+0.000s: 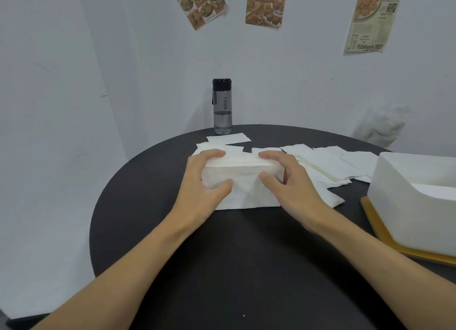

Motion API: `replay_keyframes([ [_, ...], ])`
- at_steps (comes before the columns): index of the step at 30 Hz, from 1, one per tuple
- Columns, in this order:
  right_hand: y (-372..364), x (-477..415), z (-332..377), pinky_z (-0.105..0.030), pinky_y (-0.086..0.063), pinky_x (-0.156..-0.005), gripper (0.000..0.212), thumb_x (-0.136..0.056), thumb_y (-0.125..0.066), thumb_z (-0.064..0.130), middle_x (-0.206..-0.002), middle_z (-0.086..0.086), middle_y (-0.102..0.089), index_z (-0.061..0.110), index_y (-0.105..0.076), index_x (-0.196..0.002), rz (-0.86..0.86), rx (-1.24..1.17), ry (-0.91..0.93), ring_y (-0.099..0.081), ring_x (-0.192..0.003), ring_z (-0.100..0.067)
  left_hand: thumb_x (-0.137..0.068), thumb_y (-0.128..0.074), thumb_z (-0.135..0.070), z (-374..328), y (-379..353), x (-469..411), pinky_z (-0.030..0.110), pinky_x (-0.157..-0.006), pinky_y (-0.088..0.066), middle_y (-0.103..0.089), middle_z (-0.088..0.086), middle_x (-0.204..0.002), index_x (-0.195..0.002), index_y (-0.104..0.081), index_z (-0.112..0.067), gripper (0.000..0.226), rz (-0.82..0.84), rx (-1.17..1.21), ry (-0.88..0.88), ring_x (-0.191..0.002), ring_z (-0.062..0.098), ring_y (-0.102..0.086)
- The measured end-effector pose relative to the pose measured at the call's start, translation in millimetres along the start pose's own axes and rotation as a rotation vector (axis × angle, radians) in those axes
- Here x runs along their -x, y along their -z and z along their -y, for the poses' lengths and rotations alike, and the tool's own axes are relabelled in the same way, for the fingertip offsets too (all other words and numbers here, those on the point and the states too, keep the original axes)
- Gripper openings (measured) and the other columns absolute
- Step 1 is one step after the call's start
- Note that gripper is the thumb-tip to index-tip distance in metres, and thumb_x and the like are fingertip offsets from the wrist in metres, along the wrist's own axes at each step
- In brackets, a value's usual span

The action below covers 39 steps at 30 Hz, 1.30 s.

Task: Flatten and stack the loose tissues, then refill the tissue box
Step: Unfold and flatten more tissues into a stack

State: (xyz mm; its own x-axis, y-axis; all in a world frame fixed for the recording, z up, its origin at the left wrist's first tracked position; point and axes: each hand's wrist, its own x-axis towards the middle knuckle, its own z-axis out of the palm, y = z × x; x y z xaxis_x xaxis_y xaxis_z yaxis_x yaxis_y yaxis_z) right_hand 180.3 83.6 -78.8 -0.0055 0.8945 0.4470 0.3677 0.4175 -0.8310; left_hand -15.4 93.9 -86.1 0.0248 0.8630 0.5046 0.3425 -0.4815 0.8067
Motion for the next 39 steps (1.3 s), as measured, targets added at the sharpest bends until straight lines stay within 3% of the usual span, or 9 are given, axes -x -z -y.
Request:
replay_keyframes([
  [10,1,1,-4,0.005,-0.034,-0.088,0.038,-0.100,-0.055,0.018,-0.135,0.022,-0.046,0.041,-0.057,-0.131,0.053,0.020,0.004,-0.038,-0.119,0.024,-0.086,-0.070,-0.008,2,1,-2,0.024,-0.101,-0.044,-0.048,-0.018,-0.124,-0.118,-0.060,-0.036,0.044,-0.006,-0.022,-0.012,-0.118,0.003,-0.051],
  [16,2,0,-3,-0.011,-0.037,-0.087,0.047,-0.099,-0.056,0.013,-0.112,0.027,-0.049,0.033,-0.044,-0.139,0.009,0.160,0.007,-0.043,-0.082,0.008,-0.091,-0.063,-0.005,-1,2,0,-0.004,-0.089,-0.028,-0.046,-0.023,-0.128,-0.125,-0.045,-0.037,0.050,0.048,-0.026,-0.041,-0.116,-0.019,-0.040],
  [20,2,-3,3,-0.005,-0.041,-0.069,0.030,-0.098,-0.056,0.010,-0.110,0.016,-0.056,0.030,-0.052,-0.120,-0.017,0.132,-0.006,-0.048,-0.076,0.008,-0.091,-0.069,-0.005,-4,3,-2,0.020,-0.095,-0.048,-0.059,-0.011,-0.121,-0.134,-0.034,-0.035,0.063,0.020,0.082,-0.008,-0.110,0.003,-0.060],
  [22,3,-4,8,-0.014,-0.050,-0.074,0.027,-0.096,-0.056,0.004,-0.112,0.009,-0.062,0.027,-0.057,-0.110,-0.092,-0.037,-0.063,-0.058,-0.082,0.003,-0.087,-0.076,-0.009,-9,7,-6,0.030,-0.088,-0.055,-0.071,-0.003,-0.111,-0.137,-0.035,-0.034,0.070,-0.029,0.208,0.044,-0.102,0.014,-0.069],
  [25,1,-6,15,-0.043,-0.054,-0.092,0.026,-0.096,-0.054,-0.004,-0.114,-0.009,-0.067,0.014,-0.058,-0.114,-0.124,-0.473,-0.222,-0.066,-0.102,-0.025,-0.084,-0.079,-0.014,-18,12,-9,0.041,-0.089,-0.057,-0.074,0.002,-0.111,-0.131,-0.055,-0.018,0.053,-0.061,0.449,0.119,-0.107,0.024,-0.070],
  [29,-10,-3,22,-0.044,-0.056,-0.092,0.021,-0.096,-0.052,-0.006,-0.118,-0.015,-0.066,0.003,-0.054,-0.114,-0.038,-0.725,-0.316,-0.067,-0.107,-0.029,-0.095,-0.066,-0.020,-26,5,-6,0.049,-0.100,-0.053,-0.072,0.006,-0.119,-0.124,-0.062,-0.008,0.031,0.011,0.617,0.156,-0.114,0.024,-0.068],
  [33,-10,0,21,-0.042,-0.054,-0.091,0.034,-0.085,-0.071,0.003,-0.115,-0.009,-0.062,0.013,-0.051,-0.111,0.056,-0.246,-0.184,-0.064,-0.106,-0.024,-0.099,-0.059,-0.023,-25,5,-8,0.038,-0.094,-0.057,-0.071,0.000,-0.120,-0.129,-0.057,-0.015,0.031,-0.053,0.538,0.092,-0.112,0.016,-0.069],
  [36,-9,4,25,-0.039,-0.056,-0.093,0.057,-0.087,-0.073,0.007,-0.121,0.005,-0.065,0.024,-0.043,-0.133,0.159,-0.236,-0.132,-0.066,-0.110,-0.011,-0.098,-0.058,-0.022,-24,3,-4,0.031,-0.083,-0.060,-0.069,-0.005,-0.120,-0.126,-0.053,-0.026,0.029,0.043,0.423,0.027,-0.108,0.013,-0.069],
  [39,-11,5,27,-0.038,-0.054,-0.097,0.046,-0.094,-0.064,0.006,-0.125,0.008,-0.066,0.022,-0.049,-0.134,0.163,-0.216,-0.071,-0.064,-0.114,-0.010,-0.099,-0.057,-0.022,-25,2,-1,0.034,-0.088,-0.059,-0.067,-0.008,-0.122,-0.122,-0.050,-0.036,0.028,0.128,0.333,-0.031,-0.111,0.012,-0.068],
])
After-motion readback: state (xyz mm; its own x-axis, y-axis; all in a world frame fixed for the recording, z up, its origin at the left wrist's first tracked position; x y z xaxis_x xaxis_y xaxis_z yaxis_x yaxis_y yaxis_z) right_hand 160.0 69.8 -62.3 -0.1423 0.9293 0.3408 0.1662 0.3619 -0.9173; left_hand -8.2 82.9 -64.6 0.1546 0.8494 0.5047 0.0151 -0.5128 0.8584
